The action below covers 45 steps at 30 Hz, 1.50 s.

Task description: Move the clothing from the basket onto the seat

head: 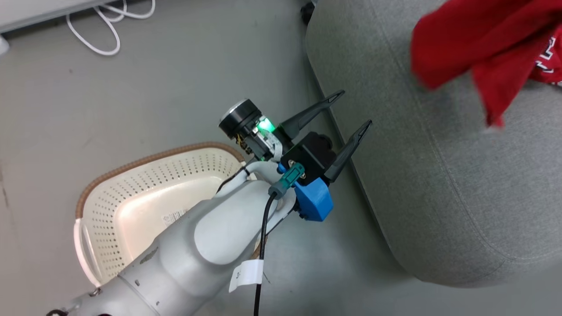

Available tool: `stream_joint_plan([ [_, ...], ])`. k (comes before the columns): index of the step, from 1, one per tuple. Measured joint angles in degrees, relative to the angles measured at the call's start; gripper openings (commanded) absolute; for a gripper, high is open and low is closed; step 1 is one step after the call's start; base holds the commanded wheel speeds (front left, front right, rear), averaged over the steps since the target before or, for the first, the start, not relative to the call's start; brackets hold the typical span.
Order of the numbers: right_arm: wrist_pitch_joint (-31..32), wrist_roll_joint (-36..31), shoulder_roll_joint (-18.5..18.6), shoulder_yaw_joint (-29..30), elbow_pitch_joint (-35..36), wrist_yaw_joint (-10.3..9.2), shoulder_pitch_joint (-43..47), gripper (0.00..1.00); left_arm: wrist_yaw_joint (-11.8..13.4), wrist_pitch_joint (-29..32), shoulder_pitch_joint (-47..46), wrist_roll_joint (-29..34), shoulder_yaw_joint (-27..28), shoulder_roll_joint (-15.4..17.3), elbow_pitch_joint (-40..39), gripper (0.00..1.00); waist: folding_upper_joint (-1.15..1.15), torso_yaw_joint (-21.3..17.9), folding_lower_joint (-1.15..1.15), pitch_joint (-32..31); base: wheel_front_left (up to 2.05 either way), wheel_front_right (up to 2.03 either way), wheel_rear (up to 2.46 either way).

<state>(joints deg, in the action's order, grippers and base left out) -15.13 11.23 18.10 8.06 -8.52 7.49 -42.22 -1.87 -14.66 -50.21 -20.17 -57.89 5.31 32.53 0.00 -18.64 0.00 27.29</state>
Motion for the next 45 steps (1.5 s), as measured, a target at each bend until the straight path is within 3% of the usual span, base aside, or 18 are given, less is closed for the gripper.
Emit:
stream_joint_plan([
  [7,-0.01,-1.36,9.85,8.13,-0.29,0.0,-10.98,0.0,0.54,1.37,-3.33,1.25,-0.22,1.43,-1.98,1.0,0.0,0.1,0.0,5.9,0.0,0.0,0.0],
  [11,-0.01,-1.31,16.04,13.36,-7.08,0.0,-15.23,0.0,0.85,2.48,-5.74,2.43,-0.47,2.25,-3.91,1.0,0.0,0.04,0.0,10.5,0.0,0.0,0.0],
  [15,0.0,-1.11,18.6,14.57,-13.17,0.0,-15.54,0.0,0.85,3.08,-6.89,3.11,-0.77,3.24,-5.01,1.0,0.0,0.01,-0.01,13.93,0.0,0.0,0.0],
  [20,0.0,-2.09,18.17,14.4,-18.92,0.0,-14.89,0.0,0.86,3.82,-7.97,3.66,-1.37,3.79,-6.3,1.0,0.0,0.21,-0.01,17.53,0.0,0.0,0.0],
  [31,-0.01,-4.88,9.35,14.3,-23.42,0.01,-10.93,0.0,1.58,4.15,-9.54,4.01,-1.67,4.78,-8.01,1.0,0.0,1.63,0.0,21.49,0.0,0.0,0.0],
  [39,0.0,-4.0,7.42,13.47,-27.94,0.01,-10.32,0.0,1.88,4.31,-10.06,3.96,-2.02,4.88,-8.27,1.0,0.0,1.82,0.0,22.19,0.0,0.0,0.0],
  [40,0.0,-3.89,7.42,13.74,-27.88,0.01,-10.31,0.13,1.88,4.23,-10.06,3.94,-2.09,4.88,-8.18,1.0,0.0,1.8,0.0,22.06,0.0,0.0,0.0],
  [41,0.0,-3.78,7.42,14.02,-27.72,0.01,-10.19,0.53,1.88,4.03,-10.06,3.86,-2.13,4.87,-8.1,1.0,0.0,1.79,0.0,21.83,0.0,0.0,0.0],
  [42,0.0,-3.64,7.42,14.41,-27.39,0.01,-9.77,1.0,1.89,3.87,-10.06,3.74,-2.16,4.81,-7.99,1.0,0.0,1.8,0.0,21.53,0.0,0.0,0.0],
  [45,0.01,-3.47,7.43,15.85,-25.66,0.01,-6.78,1.0,2.04,2.88,-9.93,3.36,-2.14,4.41,-7.44,1.0,0.0,1.87,0.0,20.16,0.0,0.0,0.0],
])
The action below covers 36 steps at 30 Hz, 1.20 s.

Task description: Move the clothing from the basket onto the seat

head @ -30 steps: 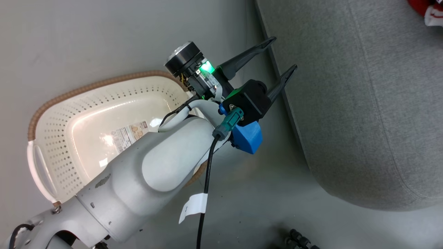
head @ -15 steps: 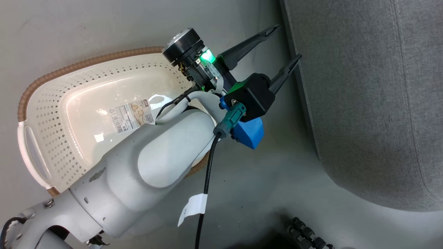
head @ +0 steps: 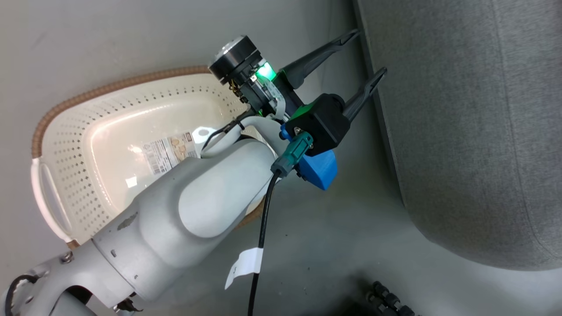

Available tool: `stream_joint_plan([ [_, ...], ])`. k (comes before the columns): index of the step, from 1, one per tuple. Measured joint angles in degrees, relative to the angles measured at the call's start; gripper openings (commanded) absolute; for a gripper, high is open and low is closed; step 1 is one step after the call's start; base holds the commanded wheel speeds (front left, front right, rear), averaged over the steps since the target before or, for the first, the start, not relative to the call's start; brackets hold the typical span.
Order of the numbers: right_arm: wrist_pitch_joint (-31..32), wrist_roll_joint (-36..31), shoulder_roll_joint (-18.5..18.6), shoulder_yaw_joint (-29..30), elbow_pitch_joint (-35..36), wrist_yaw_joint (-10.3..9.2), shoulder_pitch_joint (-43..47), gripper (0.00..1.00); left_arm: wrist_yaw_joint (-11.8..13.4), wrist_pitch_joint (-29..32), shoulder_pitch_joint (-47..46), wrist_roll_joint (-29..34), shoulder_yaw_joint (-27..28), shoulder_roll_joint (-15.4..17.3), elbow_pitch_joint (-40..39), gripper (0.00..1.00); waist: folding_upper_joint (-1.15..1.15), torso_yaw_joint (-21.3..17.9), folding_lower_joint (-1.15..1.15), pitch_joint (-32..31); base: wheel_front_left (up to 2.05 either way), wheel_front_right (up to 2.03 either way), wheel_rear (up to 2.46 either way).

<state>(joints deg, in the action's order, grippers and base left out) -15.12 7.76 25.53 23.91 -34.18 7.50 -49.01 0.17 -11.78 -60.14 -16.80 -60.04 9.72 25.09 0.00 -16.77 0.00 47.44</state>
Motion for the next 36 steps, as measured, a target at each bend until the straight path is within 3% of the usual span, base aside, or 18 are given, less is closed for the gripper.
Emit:
stream_joint_plan([
  [11,-0.01,-1.29,-1.31,1.59,11.24,-0.01,12.05,1.0,1.72,-3.05,4.82,-3.5,3.46,-1.91,2.63,1.0,0.0,0.12,0.0,-9.77,0.0,0.0,0.0],
  [25,-0.01,-2.18,-4.9,-13.05,21.69,-0.01,19.88,1.0,5.37,-3.23,17.61,-3.87,20.52,-0.9,-4.3,1.0,0.0,4.6,0.01,-25.21,0.0,0.0,0.0],
  [36,-0.01,-1.98,-9.12,-22.04,22.63,-0.01,24.56,1.0,5.22,-3.28,29.03,-2.15,33.94,-0.13,-5.16,1.0,0.0,11.02,0.01,-34.28,0.0,0.0,0.0],
])
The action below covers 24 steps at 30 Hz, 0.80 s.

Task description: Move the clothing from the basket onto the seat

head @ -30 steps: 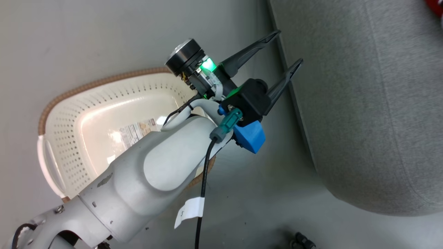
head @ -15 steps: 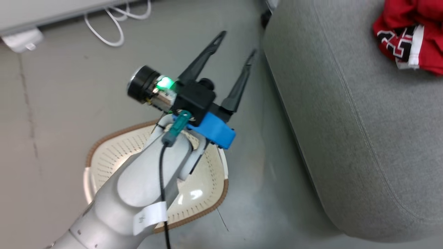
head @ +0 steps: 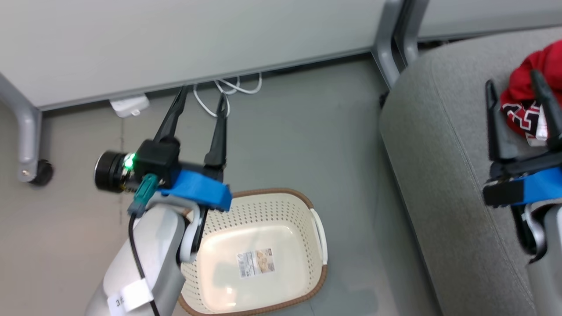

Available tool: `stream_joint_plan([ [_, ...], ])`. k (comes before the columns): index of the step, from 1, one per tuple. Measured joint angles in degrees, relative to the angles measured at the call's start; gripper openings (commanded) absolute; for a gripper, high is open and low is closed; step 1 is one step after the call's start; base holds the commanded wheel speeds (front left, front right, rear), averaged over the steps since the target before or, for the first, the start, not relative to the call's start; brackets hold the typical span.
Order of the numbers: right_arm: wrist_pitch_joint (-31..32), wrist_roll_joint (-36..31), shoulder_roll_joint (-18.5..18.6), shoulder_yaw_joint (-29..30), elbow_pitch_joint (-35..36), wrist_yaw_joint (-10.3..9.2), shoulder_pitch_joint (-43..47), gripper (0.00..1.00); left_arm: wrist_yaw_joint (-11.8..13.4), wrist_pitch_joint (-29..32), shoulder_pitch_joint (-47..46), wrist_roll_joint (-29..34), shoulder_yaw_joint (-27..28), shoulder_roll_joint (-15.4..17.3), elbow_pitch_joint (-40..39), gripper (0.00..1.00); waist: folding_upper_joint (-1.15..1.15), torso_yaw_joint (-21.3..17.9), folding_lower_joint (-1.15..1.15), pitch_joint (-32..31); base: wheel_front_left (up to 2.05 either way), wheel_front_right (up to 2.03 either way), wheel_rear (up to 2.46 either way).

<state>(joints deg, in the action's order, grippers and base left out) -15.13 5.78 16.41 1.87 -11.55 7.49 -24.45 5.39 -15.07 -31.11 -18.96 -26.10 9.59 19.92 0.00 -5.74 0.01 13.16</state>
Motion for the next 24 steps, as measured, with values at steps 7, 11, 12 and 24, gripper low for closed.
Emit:
stream_joint_plan([
  [7,0.0,0.1,-3.28,-1.34,0.58,0.0,5.6,1.0,-1.78,0.0,8.26,2.3,6.76,-1.27,-1.12,1.0,0.0,3.15,0.0,-4.89,0.0,0.0,0.0],
  [11,0.0,0.34,-4.89,-0.88,0.69,0.0,9.69,1.0,-2.99,0.0,11.94,3.52,9.48,-2.49,-1.51,1.0,0.0,4.68,0.0,-7.26,0.0,0.0,0.0],
  [12,0.0,0.4,-5.27,-0.75,0.65,0.0,10.55,1.0,-3.35,0.0,12.68,3.98,10.1,-2.72,-1.59,1.0,0.0,5.03,0.01,-7.76,0.0,0.0,0.0],
  [24,0.0,0.94,-8.98,2.09,-0.6,0.0,18.24,1.0,-6.42,0.01,20.8,8.11,17.39,-4.75,-3.65,1.0,0.0,7.35,0.0,-11.92,0.0,0.0,0.0],
])
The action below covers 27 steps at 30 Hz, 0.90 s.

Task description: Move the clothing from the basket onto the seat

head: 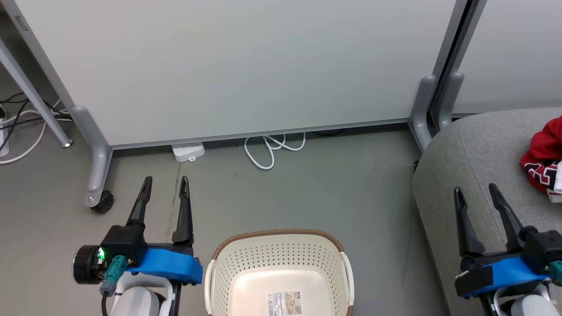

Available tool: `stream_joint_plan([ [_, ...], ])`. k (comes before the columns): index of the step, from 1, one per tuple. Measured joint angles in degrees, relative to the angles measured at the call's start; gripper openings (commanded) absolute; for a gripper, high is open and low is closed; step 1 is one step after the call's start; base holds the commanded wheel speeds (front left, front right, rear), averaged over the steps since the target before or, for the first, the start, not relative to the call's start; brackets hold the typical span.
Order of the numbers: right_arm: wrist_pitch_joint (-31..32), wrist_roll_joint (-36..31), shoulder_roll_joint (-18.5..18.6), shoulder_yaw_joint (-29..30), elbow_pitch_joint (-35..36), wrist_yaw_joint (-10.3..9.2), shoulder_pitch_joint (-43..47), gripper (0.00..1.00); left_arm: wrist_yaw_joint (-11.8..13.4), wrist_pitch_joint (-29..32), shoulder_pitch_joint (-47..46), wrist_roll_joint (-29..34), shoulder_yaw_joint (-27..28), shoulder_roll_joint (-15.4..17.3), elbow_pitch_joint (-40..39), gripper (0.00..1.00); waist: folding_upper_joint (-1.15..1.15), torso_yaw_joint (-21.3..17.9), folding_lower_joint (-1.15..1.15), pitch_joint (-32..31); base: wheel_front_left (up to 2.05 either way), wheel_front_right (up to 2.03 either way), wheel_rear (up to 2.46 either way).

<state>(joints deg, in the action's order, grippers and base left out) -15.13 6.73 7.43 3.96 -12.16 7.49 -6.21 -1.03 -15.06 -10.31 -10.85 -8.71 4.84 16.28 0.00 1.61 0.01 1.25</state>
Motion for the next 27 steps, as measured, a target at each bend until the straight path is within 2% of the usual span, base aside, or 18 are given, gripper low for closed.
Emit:
stream_joint_plan([
  [10,0.0,0.88,-1.62,1.72,-0.97,0.0,2.99,1.0,-2.03,-0.01,4.16,1.98,4.46,-1.23,-0.56,1.0,0.0,1.08,0.0,-1.12,0.0,0.0,0.0],
  [27,0.0,1.43,-3.04,0.93,-3.53,0.0,4.01,1.0,-3.54,-0.01,5.42,2.76,5.02,-1.87,2.21,1.0,0.0,2.03,-0.01,-1.68,0.0,0.0,0.0],
])
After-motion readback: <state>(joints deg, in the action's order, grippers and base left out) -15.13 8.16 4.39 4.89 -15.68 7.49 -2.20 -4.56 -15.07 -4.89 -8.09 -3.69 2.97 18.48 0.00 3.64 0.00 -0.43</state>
